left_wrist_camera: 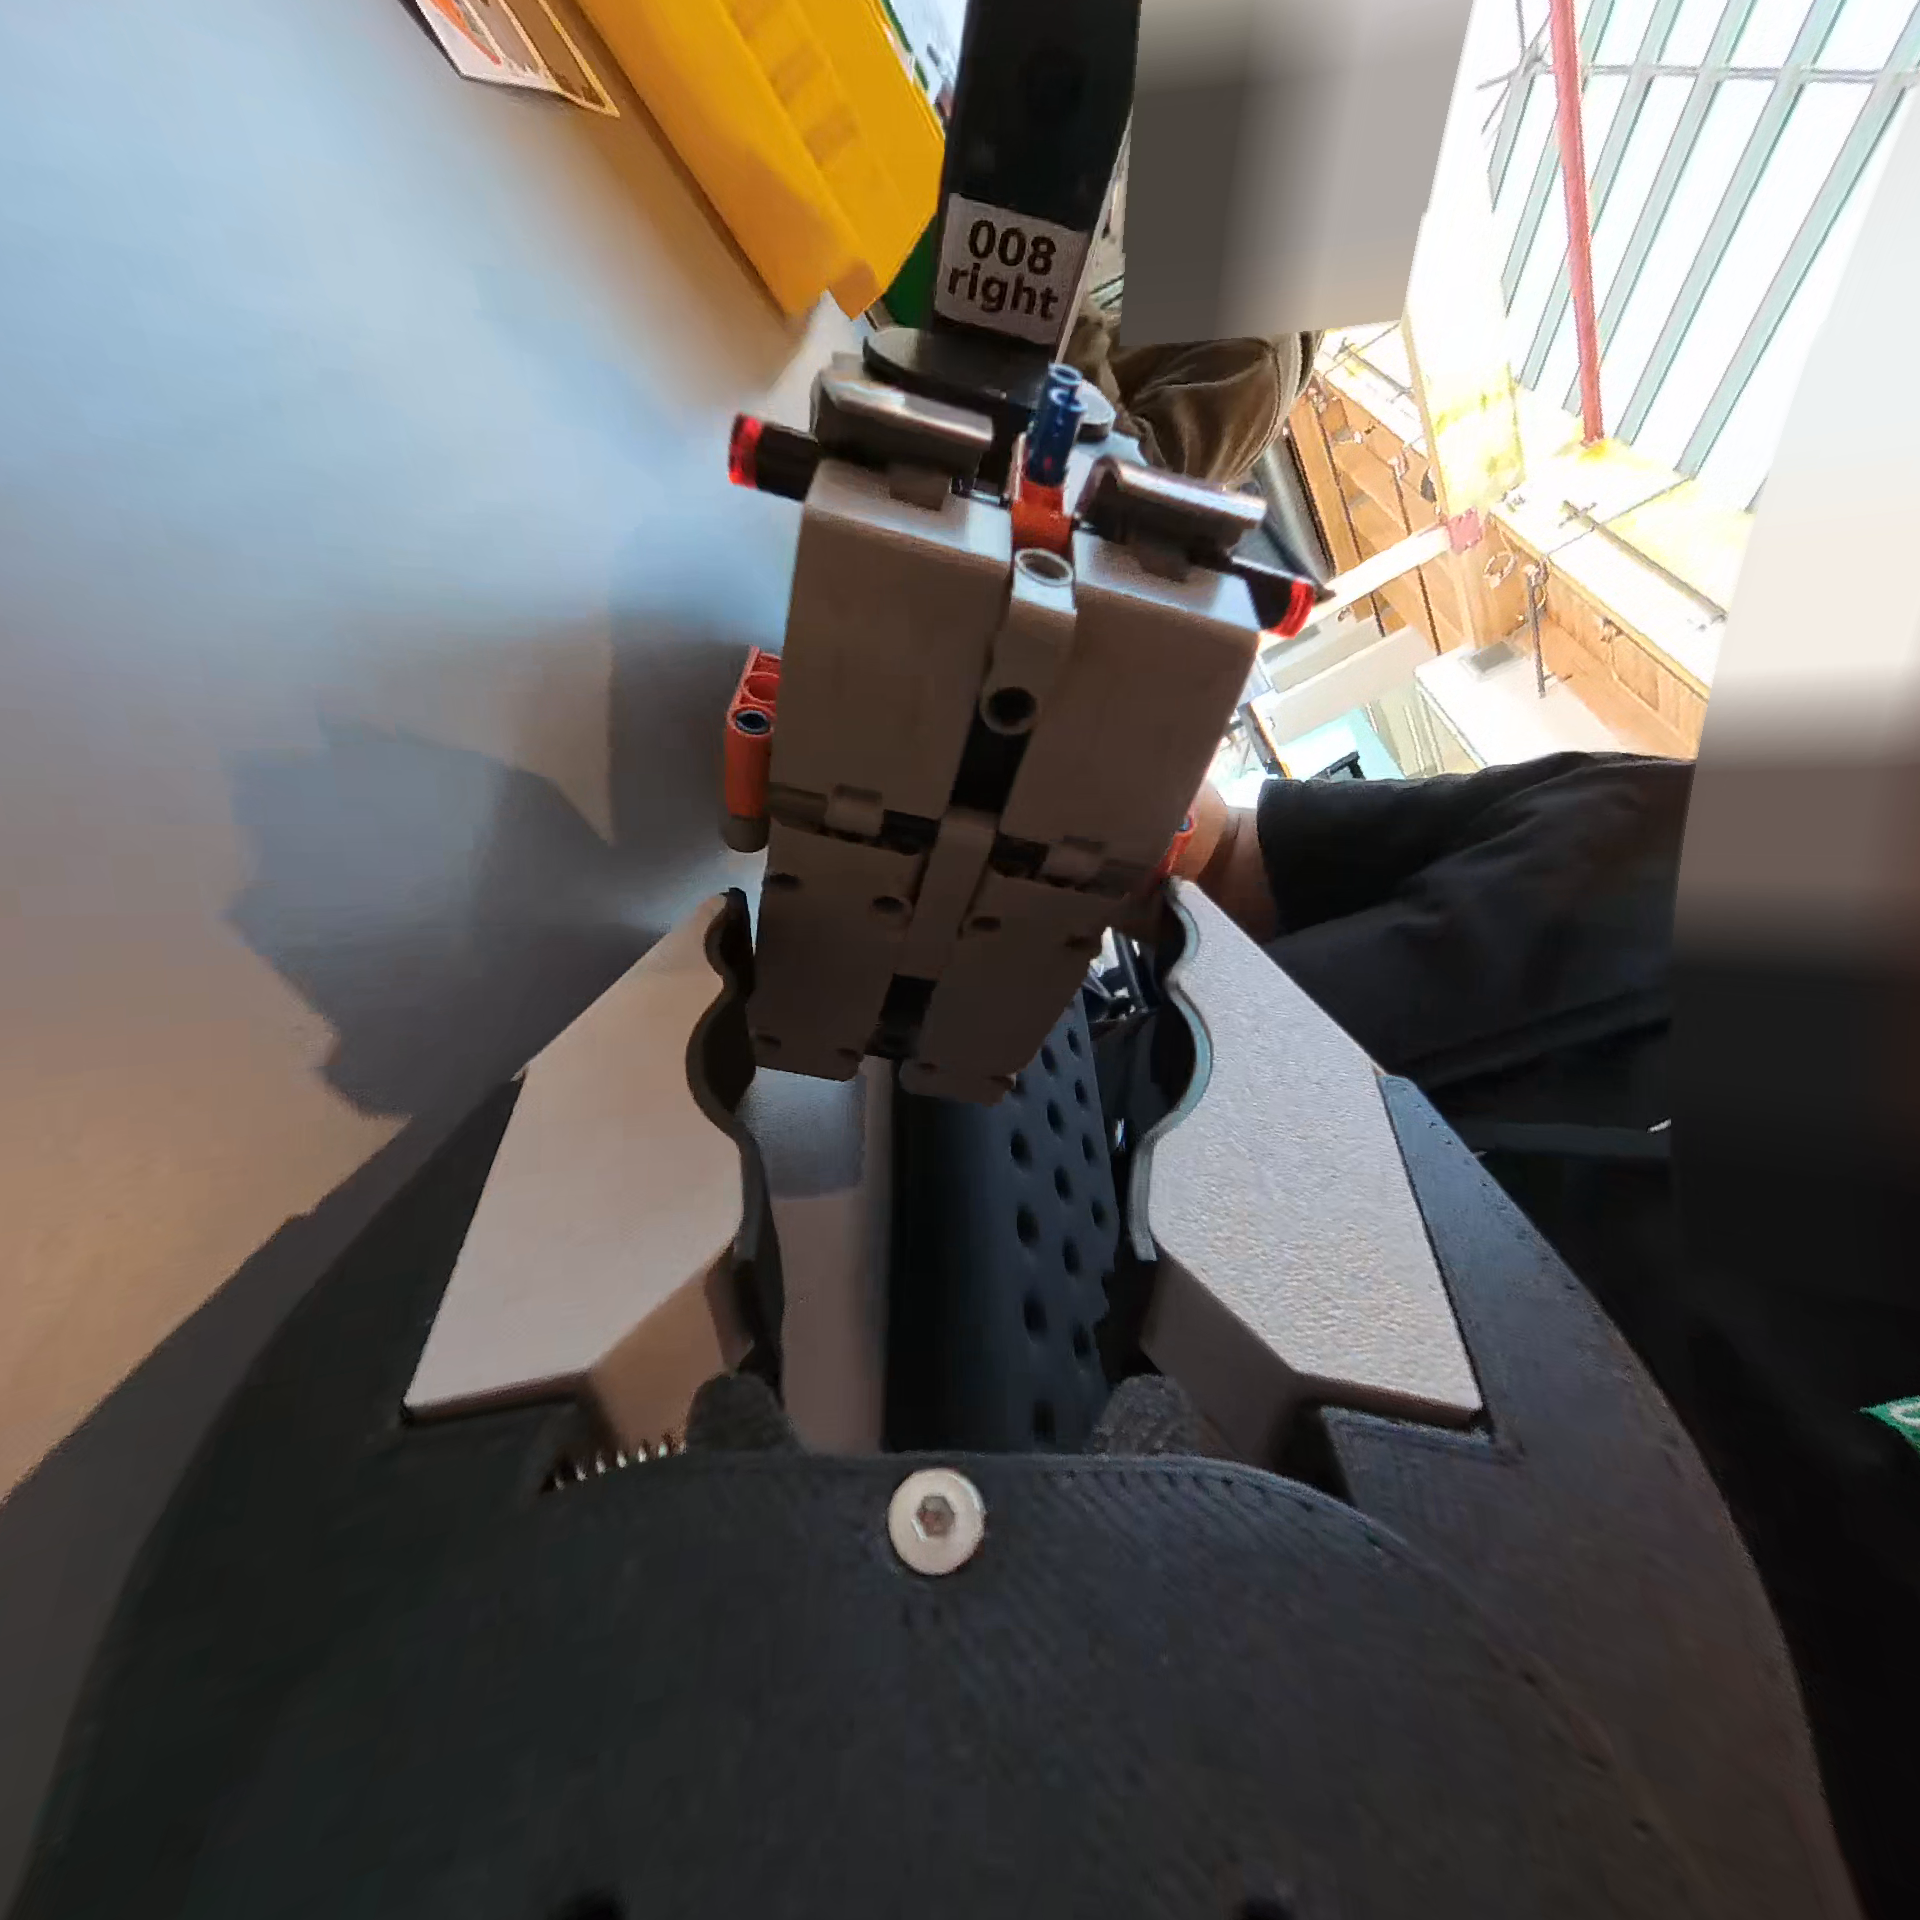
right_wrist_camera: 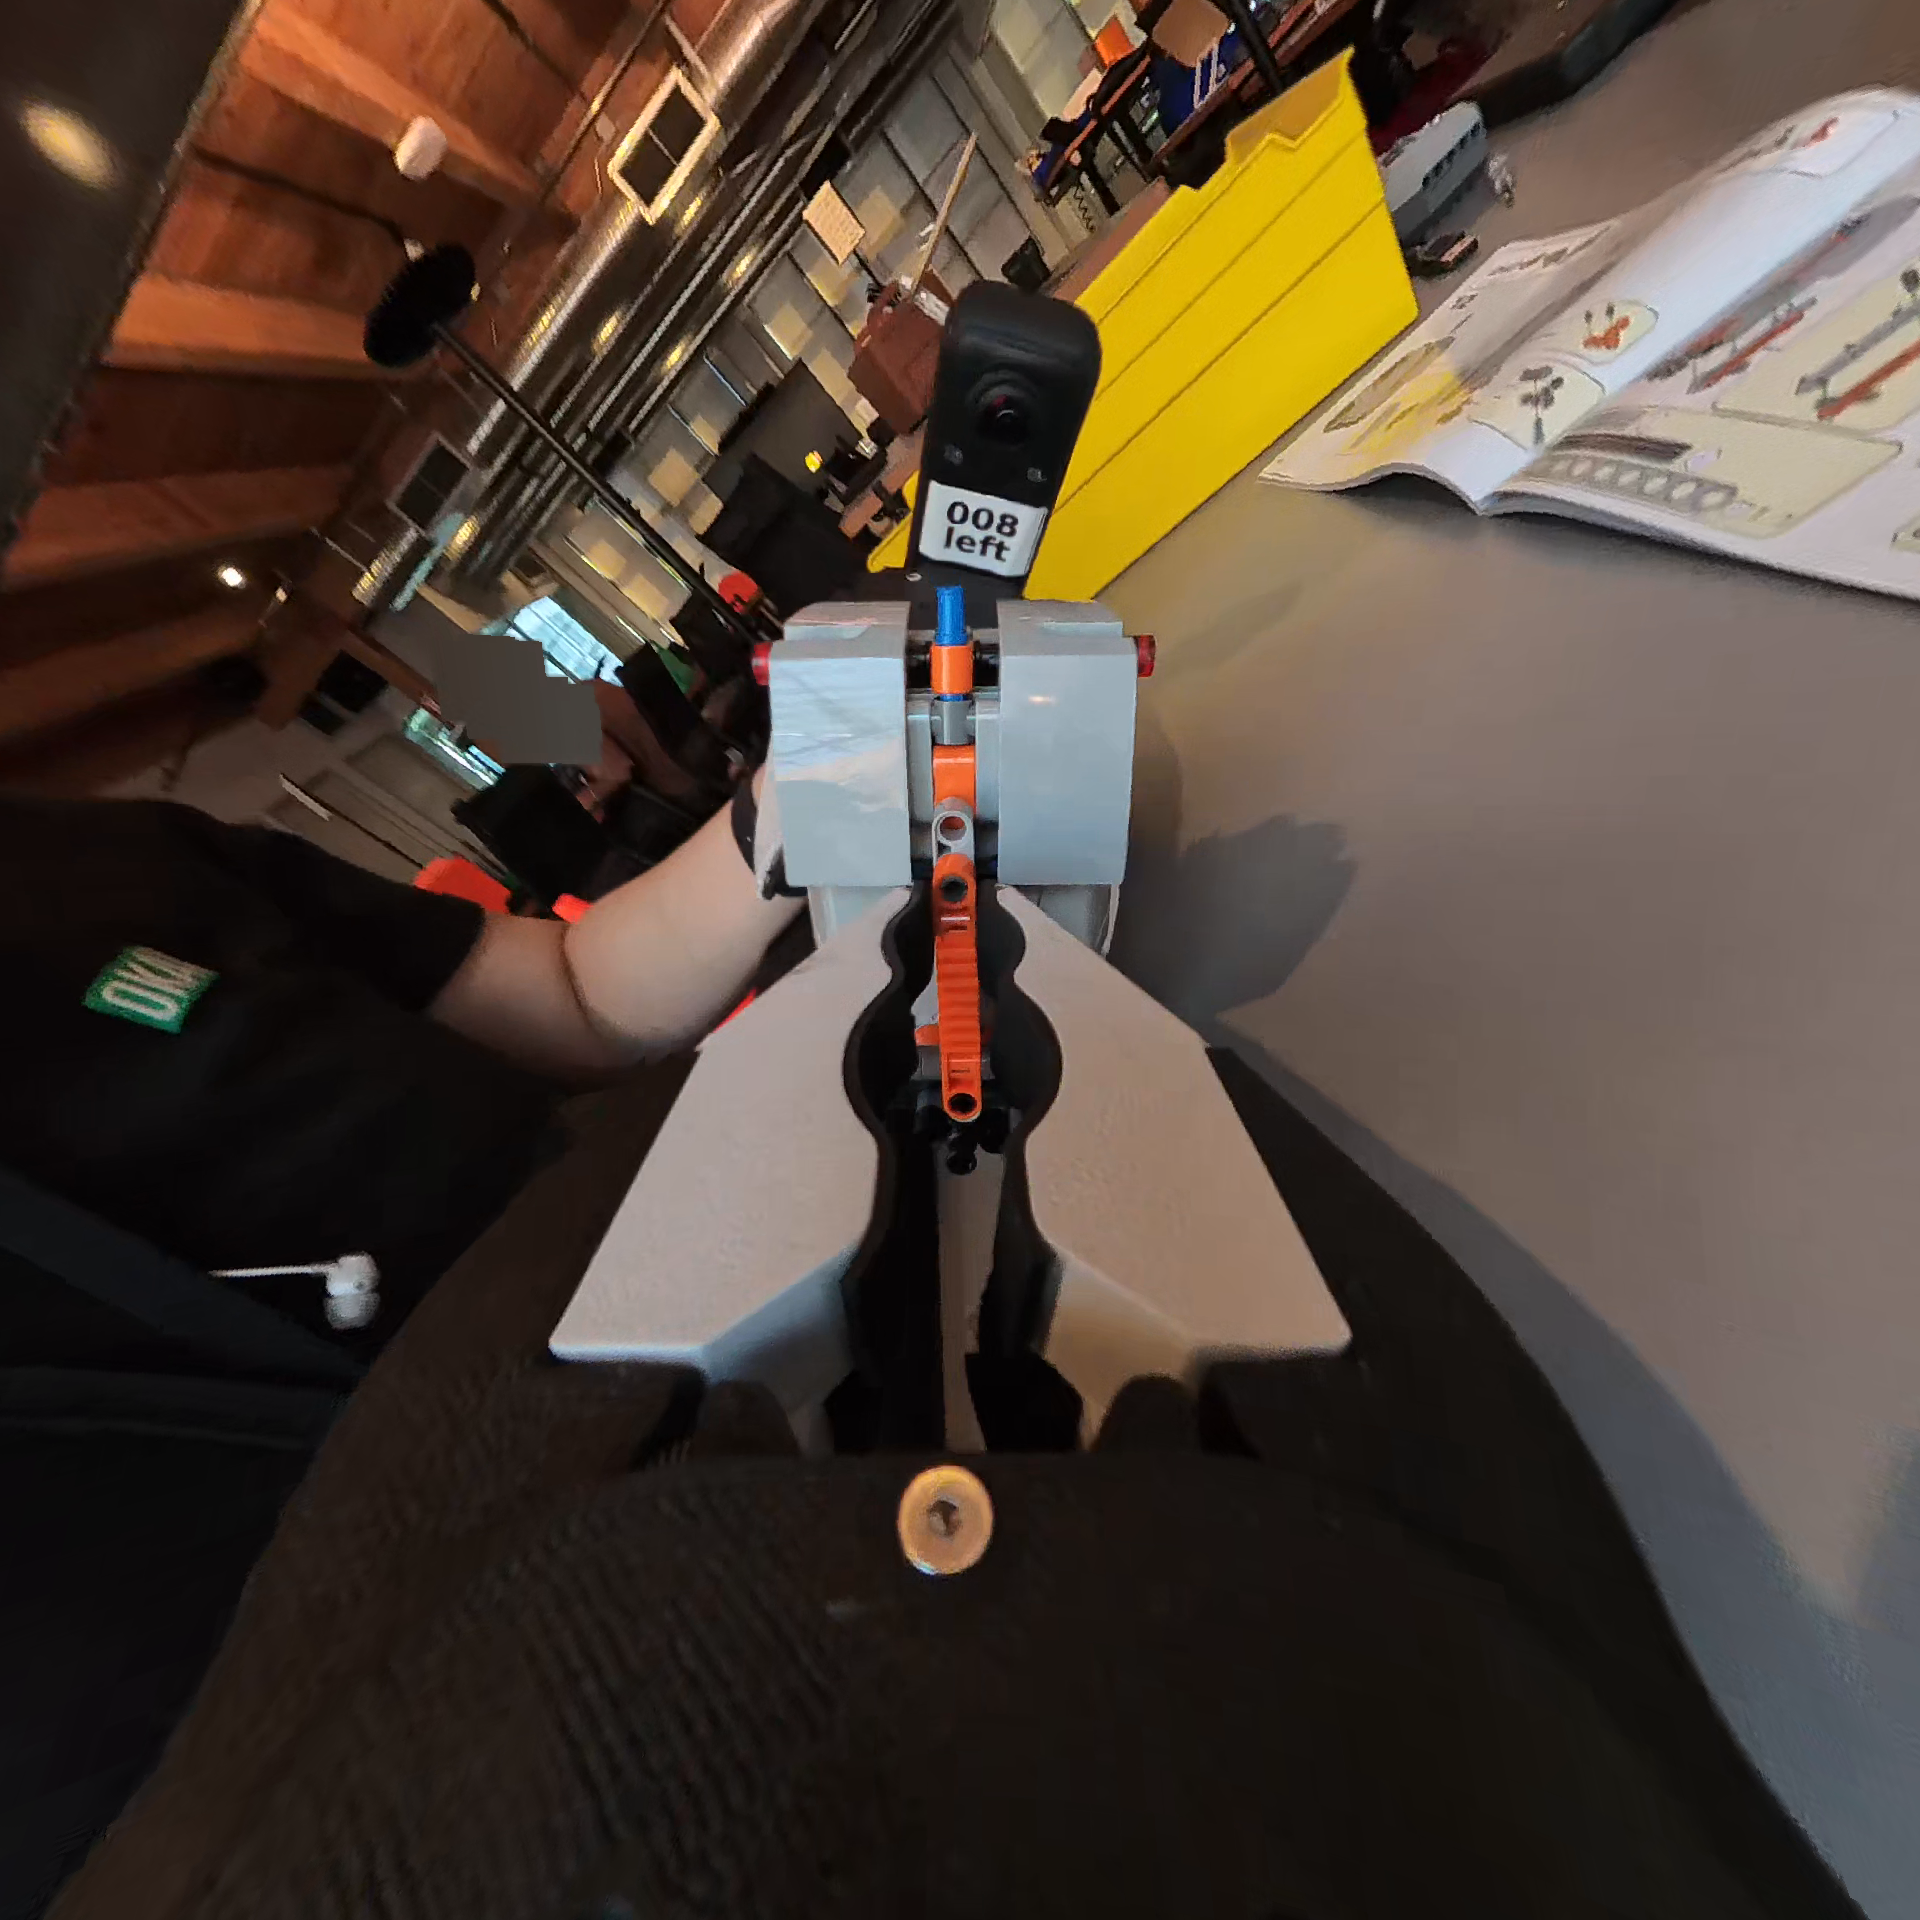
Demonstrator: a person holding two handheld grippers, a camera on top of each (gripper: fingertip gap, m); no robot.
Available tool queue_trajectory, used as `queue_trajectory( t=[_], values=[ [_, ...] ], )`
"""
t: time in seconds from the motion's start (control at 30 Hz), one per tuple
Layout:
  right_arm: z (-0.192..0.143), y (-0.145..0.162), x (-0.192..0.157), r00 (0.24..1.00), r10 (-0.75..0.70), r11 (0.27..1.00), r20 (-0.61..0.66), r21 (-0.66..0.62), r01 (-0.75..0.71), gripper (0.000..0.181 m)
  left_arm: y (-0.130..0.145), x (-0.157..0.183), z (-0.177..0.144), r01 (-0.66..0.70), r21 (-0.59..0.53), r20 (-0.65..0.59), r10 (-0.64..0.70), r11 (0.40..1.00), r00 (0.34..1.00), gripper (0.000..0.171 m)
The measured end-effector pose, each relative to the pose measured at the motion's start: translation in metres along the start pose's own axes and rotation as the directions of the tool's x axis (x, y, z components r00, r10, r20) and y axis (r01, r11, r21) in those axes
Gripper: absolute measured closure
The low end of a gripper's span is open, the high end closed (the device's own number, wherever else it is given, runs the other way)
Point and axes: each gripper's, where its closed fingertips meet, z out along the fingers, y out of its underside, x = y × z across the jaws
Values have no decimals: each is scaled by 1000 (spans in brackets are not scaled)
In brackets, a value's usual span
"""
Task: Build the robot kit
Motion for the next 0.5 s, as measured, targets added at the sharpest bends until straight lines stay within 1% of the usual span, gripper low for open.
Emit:
queue_trajectory(
  t=[0.07,0.1,0.13,0.17,0.2,0.27,0.3,0.4,0.5],
  values=[
    [2,0,-4,995,-97,995,-21,-12,97,176,0,0,-3,-46,3,33,46,999,998,93],
    [2,1,-6,990,-137,990,-29,-17,137,176,1,-3,-6,-74,1,73,74,997,995,90],
    [2,1,-7,984,-175,984,-41,-22,174,176,1,-6,-10,-103,-1,112,102,995,988,84],
    [3,1,-9,977,-207,978,-47,-26,206,176,0,-6,-13,-132,5,132,130,991,983,82],
    [3,2,-11,969,-241,970,-50,-31,239,176,-4,-1,-15,-161,36,127,155,986,980,81],
    [7,3,-15,947,-316,948,-61,-49,313,176,-19,20,-14,-234,134,66,227,963,972,78],
    [9,5,-18,933,-353,935,-62,-59,350,176,-24,27,-13,-285,154,66,278,946,958,75],
    [13,11,-22,884,-462,885,-75,-99,455,175,-21,30,-8,-450,96,150,434,888,888,80],
    [13,14,-23,875,-478,876,-71,-104,470,175,-14,32,-7,-521,56,187,503,852,844,81]
  ],
)
